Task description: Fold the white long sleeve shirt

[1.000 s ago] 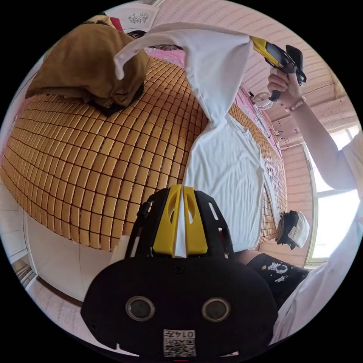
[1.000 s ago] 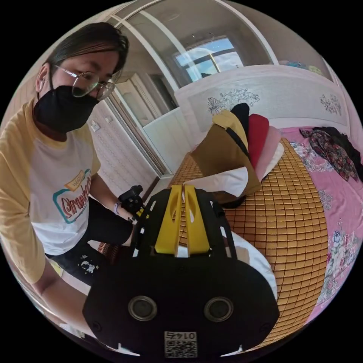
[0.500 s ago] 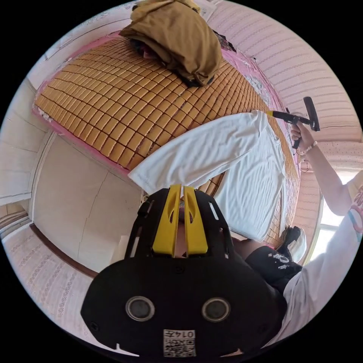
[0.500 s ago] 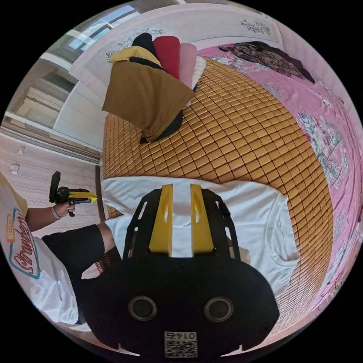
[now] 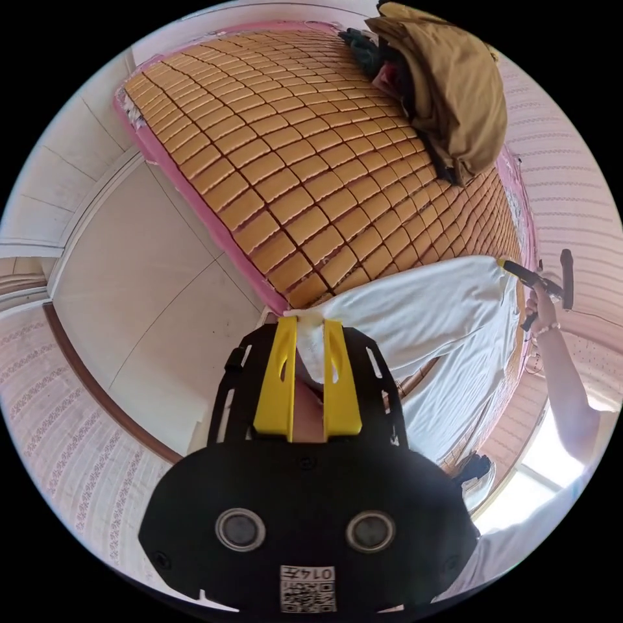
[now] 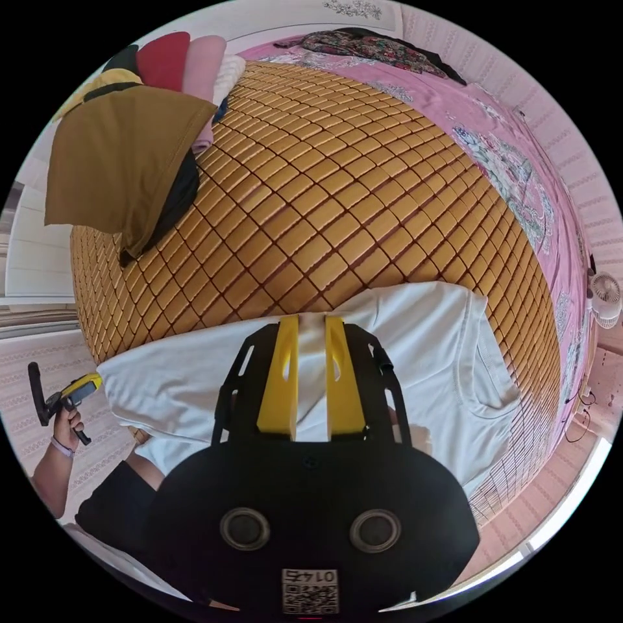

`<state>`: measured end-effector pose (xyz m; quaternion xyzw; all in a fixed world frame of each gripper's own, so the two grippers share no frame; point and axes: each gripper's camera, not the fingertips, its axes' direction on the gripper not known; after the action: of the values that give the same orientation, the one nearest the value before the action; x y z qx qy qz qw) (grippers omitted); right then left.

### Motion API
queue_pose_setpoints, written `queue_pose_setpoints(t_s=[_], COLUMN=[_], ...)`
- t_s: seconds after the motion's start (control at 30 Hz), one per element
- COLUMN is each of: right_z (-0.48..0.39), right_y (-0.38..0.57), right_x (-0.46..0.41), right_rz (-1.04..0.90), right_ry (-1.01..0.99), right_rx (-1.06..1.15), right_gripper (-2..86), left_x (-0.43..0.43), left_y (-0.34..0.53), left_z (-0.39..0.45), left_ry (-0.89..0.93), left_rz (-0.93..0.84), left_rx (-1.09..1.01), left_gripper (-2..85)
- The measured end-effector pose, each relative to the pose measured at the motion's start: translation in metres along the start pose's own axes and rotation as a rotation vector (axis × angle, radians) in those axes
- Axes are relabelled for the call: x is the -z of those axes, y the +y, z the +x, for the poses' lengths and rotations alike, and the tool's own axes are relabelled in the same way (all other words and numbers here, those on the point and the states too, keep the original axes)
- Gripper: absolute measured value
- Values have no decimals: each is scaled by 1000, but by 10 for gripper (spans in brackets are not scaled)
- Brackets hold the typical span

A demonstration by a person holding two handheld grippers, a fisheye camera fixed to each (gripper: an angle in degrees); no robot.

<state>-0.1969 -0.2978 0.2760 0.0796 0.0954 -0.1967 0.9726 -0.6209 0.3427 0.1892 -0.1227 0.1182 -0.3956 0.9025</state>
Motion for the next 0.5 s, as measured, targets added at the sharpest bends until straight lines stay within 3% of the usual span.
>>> queue_pose_setpoints(t_s=[0.13,0.37,0.5], right_z=[3,15,27], right_y=[-3,-21,-36], right_x=[14,42,37], right_rz=[32,172,196], right_ry=[-51,-113,-124], right_rx=[38,43,-32], right_gripper=[-5,-6,8], left_x=[27,95,94], left_y=[3,-41,-80], left_z=[4,2,-5], left_ry=[-23,18,-7], left_rz=[51,299,329], left_rx=[-57,-75,-11], left_gripper=[-7,-4,23])
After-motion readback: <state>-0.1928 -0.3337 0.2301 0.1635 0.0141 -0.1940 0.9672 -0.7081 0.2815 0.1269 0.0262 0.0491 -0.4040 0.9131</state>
